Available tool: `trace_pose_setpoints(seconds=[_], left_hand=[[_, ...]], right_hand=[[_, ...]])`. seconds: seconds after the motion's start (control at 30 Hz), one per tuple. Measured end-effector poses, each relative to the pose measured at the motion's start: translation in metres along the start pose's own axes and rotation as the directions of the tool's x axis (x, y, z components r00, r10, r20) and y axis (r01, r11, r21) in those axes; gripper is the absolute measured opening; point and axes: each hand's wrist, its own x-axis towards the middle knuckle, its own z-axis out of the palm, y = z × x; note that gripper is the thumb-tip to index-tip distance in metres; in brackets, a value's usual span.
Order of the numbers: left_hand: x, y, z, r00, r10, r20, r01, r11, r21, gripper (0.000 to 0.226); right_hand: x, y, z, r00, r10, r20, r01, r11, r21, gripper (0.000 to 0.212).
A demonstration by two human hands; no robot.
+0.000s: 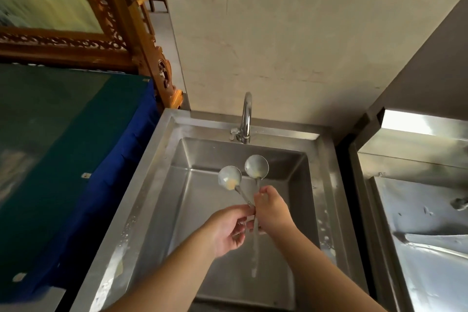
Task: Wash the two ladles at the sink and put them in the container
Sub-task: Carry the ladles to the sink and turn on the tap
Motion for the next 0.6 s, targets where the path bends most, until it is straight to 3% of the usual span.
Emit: trace_pose_setpoints(seconds=[0.27, 0.4, 0.53, 0.6], left_hand=[[0.046, 0.007, -0.015, 0.996, 0.065, 0.053, -0.071, 0.990, 0.121, 0.026], [0.071, 0.029, -0.049, 0.988, 0.154, -0.013, -0.150, 0.976, 0.159, 0.023], [0.102, 0.067, -0.083, 0.938, 0.342, -0.057, -0.297, 0.878, 0.375, 0.008], [0.125, 0.091, -0.090, 0.867, 0.493, -0.069, -0.384, 0.752, 0.536, 0.008]], right_hand=[[0.039, 0.011, 0.019, 0.991, 0.063, -0.116, -0.074, 0.993, -0.090, 0.025], [0.065, 0.010, 0.029, 0.980, 0.120, -0.160, -0.130, 0.990, -0.052, 0.007], [0.086, 0.011, 0.033, 0.973, 0.131, -0.189, -0.140, 0.989, -0.036, 0.008], [0.094, 0.011, 0.036, 0.972, 0.126, -0.200, -0.136, 0.990, -0.033, 0.007]])
